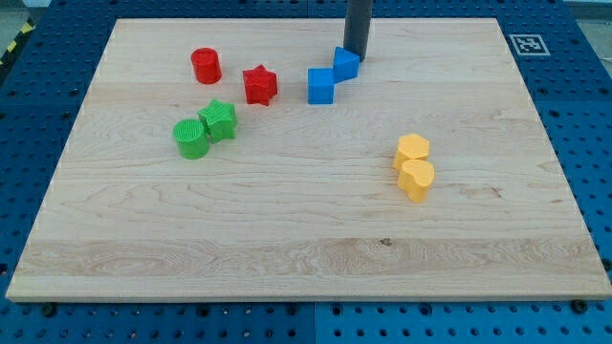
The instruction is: Slide the arm to the top of the red circle
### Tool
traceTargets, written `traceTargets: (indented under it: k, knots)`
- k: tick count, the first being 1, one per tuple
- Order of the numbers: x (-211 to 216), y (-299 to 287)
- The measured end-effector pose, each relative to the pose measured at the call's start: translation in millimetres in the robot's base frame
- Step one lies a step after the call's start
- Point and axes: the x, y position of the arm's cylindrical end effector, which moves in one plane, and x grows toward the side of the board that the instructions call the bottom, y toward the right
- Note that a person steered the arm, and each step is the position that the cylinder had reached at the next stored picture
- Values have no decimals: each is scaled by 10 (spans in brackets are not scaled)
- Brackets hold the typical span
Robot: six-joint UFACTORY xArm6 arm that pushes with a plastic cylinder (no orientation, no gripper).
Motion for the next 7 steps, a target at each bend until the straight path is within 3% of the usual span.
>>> traceTargets:
  k: [2, 4, 7]
  knots:
    - [-5, 98]
    - [-44, 874]
    - [-125, 855]
